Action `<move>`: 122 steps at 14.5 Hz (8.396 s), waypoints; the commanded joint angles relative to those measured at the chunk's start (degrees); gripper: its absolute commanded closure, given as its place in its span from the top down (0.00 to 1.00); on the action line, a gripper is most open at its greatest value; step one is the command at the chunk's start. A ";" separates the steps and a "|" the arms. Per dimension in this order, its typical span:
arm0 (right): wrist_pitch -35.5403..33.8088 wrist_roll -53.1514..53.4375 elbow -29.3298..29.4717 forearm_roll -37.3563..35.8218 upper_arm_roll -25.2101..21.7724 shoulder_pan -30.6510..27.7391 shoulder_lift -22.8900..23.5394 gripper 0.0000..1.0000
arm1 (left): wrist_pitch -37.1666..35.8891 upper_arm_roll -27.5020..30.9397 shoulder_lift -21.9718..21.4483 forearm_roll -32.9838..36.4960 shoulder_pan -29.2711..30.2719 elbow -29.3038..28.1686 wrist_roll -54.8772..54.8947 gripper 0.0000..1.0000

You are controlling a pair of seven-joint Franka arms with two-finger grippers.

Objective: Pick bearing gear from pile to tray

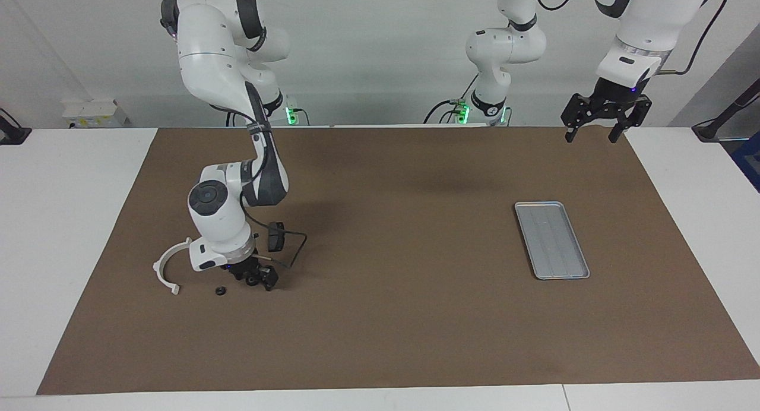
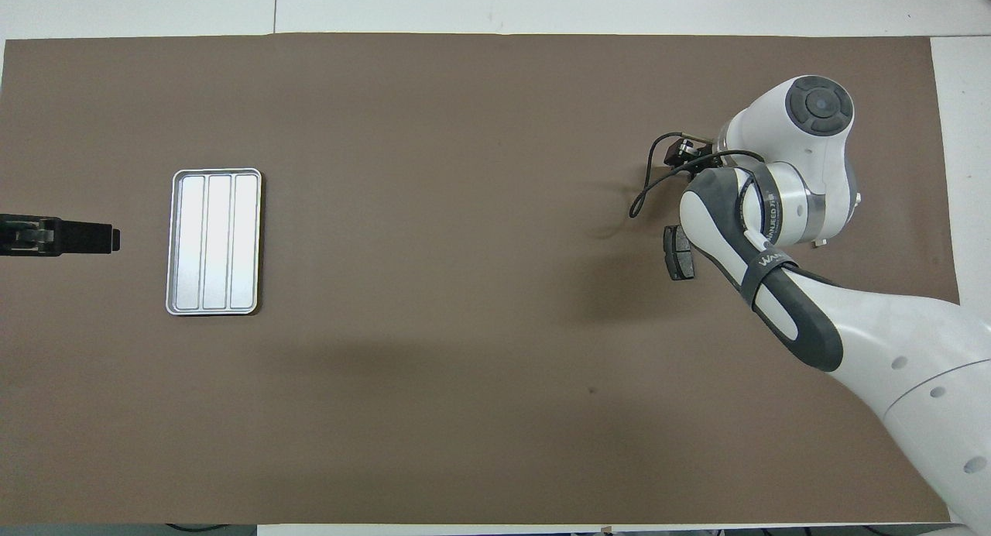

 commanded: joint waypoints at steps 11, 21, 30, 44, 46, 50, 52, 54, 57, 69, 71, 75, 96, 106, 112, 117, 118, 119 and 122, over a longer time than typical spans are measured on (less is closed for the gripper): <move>-3.25 1.32 2.10 0.61 0.46 -0.84 0.34 0.50 | -0.08 -0.03 -0.87 -0.23 0.10 -1.00 0.71 1.00; -5.70 0.27 2.80 -0.36 0.46 -0.76 -0.01 0.00 | -0.08 -0.03 -0.87 -0.23 0.10 -1.00 0.71 1.00; -24.14 -2.46 8.60 -1.24 0.90 0.39 -7.11 0.00 | -0.08 -0.03 -0.87 -0.31 0.10 -1.00 0.71 1.00; -37.18 33.73 8.52 3.76 3.36 24.45 -22.60 0.00 | -0.08 -0.03 -0.87 -0.23 0.10 -1.00 0.71 1.00; -34.74 39.26 6.68 4.56 3.36 27.97 -22.51 0.00 | -0.08 -0.03 -0.87 -0.23 0.10 -1.00 0.71 1.00; -26.91 45.17 -0.17 4.57 3.36 33.16 -21.90 0.00 | -0.08 -0.03 -0.87 -0.31 0.10 -1.00 0.71 1.00; -24.10 45.97 -2.02 4.57 3.36 34.48 -20.85 0.00 | -0.08 -0.03 -0.87 -0.23 0.10 -1.00 0.71 1.00; -20.76 46.49 -4.31 4.57 3.36 34.93 -19.97 0.00 | -0.08 -0.03 -0.87 -0.23 0.10 -1.00 0.71 1.00; -12.68 46.76 -10.19 4.56 3.36 35.19 -19.61 0.00 | -0.08 -0.03 -0.87 -0.23 0.10 -1.00 0.71 1.00; -1.59 48.08 -10.91 2.46 3.28 37.48 -9.42 0.00 | -0.08 -0.03 -0.87 -0.23 0.10 -1.00 0.71 1.00; -0.44 48.34 -10.91 2.46 3.28 37.48 -9.24 0.00 | -0.08 -0.03 -0.87 -0.23 0.10 -1.00 0.71 1.00; 1.76 49.05 -11.44 2.28 3.28 37.48 -9.24 0.00 | -0.08 -0.03 -0.87 -0.31 0.10 -1.00 0.71 1.00; -23.10 35.36 0.95 0.96 2.84 26.33 -18.80 1.00 | -5.71 -0.64 -3.42 -0.31 -3.04 -4.25 -9.75 1.00; -28.13 -14.63 0.52 1.23 2.66 1.38 -25.15 1.00 | 14.49 -1.70 -3.18 -0.31 -21.50 -21.57 -29.60 1.00; -18.57 -20.12 -0.36 -3.43 2.57 -4.44 -17.17 1.00 | 31.88 -1.70 9.75 -0.31 -29.59 -23.68 -44.63 1.00; -9.85 -20.12 -0.89 -4.58 2.57 -7.17 -9.95 1.00 | 36.49 -1.52 17.84 0.39 -34.70 -22.98 -52.73 1.00; -9.15 -20.12 -0.80 -4.66 2.57 -7.34 -9.16 1.00 | 35.52 -1.52 17.76 0.39 -35.92 -23.41 -52.99 1.00; -8.44 -20.12 -0.63 -4.75 2.49 -7.69 -8.45 1.00 | 34.03 -1.52 17.67 0.39 -36.45 -23.33 -53.51 1.00; -4.93 -19.34 0.16 -5.89 2.57 -8.23 -4.42 1.00 | 33.75 -1.52 17.93 0.39 -38.65 -23.33 -56.05 1.00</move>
